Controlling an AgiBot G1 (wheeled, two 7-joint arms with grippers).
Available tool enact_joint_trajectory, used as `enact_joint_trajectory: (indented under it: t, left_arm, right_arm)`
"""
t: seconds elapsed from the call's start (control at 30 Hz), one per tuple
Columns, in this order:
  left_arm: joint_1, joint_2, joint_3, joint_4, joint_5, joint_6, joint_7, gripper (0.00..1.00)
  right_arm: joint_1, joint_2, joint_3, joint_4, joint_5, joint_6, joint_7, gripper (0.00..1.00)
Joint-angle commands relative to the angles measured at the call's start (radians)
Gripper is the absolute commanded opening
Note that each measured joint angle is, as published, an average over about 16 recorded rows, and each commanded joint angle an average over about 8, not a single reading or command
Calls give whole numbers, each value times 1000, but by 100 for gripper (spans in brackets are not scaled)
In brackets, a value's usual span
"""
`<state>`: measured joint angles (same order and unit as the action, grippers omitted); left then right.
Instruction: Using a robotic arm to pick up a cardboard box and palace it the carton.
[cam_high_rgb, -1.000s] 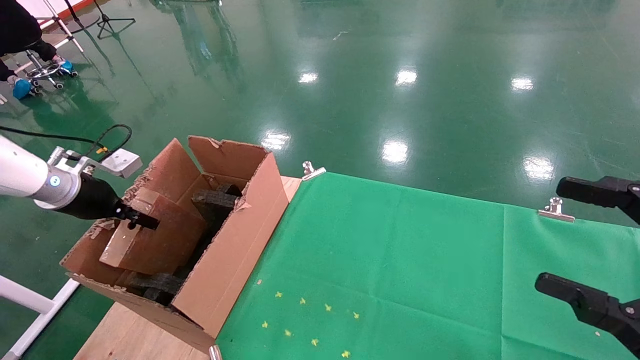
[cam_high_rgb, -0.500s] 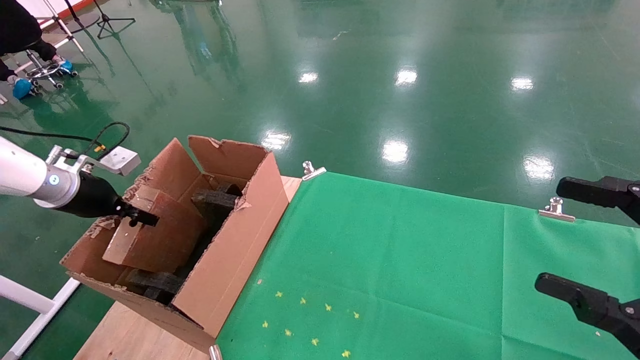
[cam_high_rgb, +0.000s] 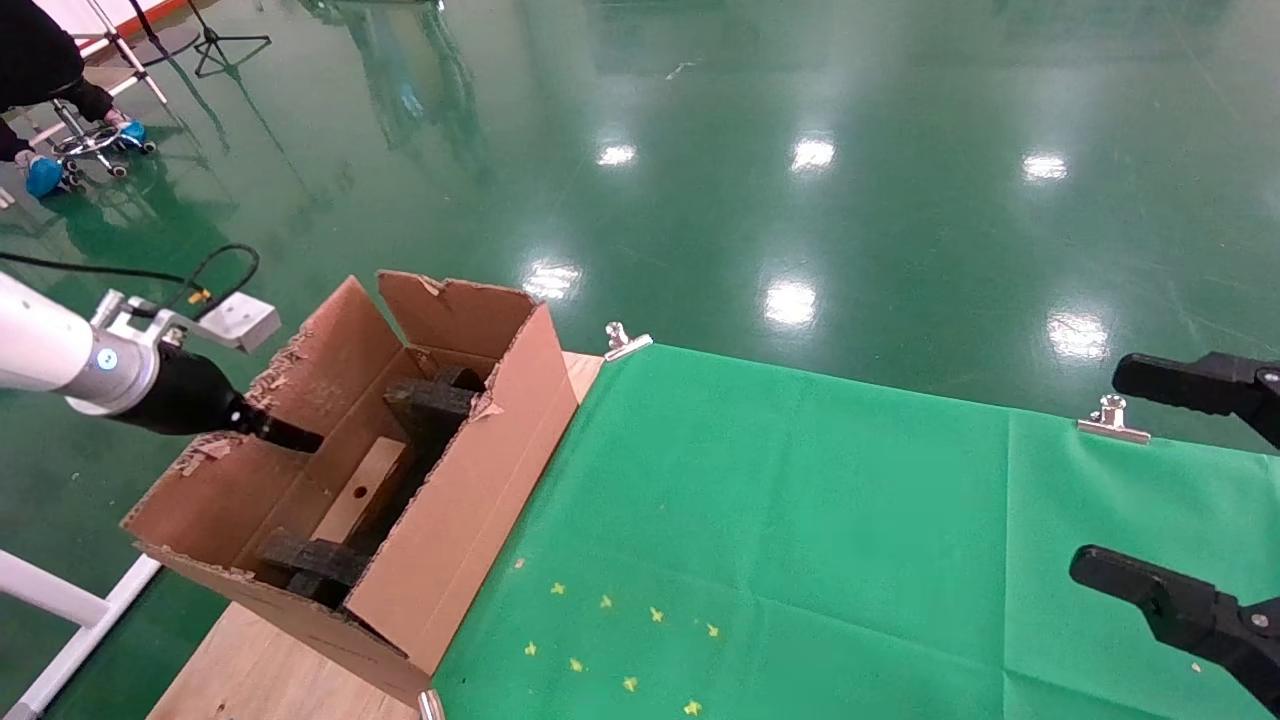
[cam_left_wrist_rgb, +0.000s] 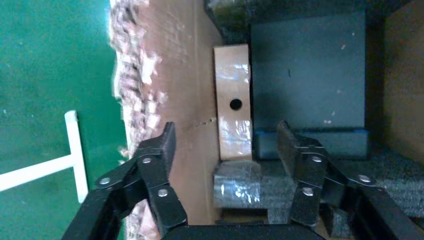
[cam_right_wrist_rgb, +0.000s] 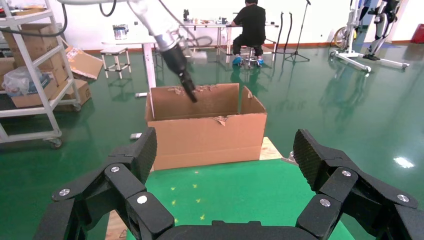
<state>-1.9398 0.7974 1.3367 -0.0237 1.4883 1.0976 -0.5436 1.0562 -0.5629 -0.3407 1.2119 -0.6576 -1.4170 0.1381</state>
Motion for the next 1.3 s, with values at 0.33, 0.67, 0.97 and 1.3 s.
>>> enact_joint_trajectory:
  t: [0.33,0.67,0.97,1.3]
  left_arm:
    - [-118,-37,-61,-98,-87,68,36,100]
    - [-130,-44,-69,-118,-100,79,38,100]
    - [-98,-43,-90,-137,-110,83,45,100]
    - [57,-67,-246,-318,-215,134,95,100]
  right_arm:
    - [0,0,0,0,0,0,0,100]
    - [0,0,0,0,0,0,0,100]
    - [0,0,0,0,0,0,0,100]
    - [0,0,0,0,0,0,0,100]
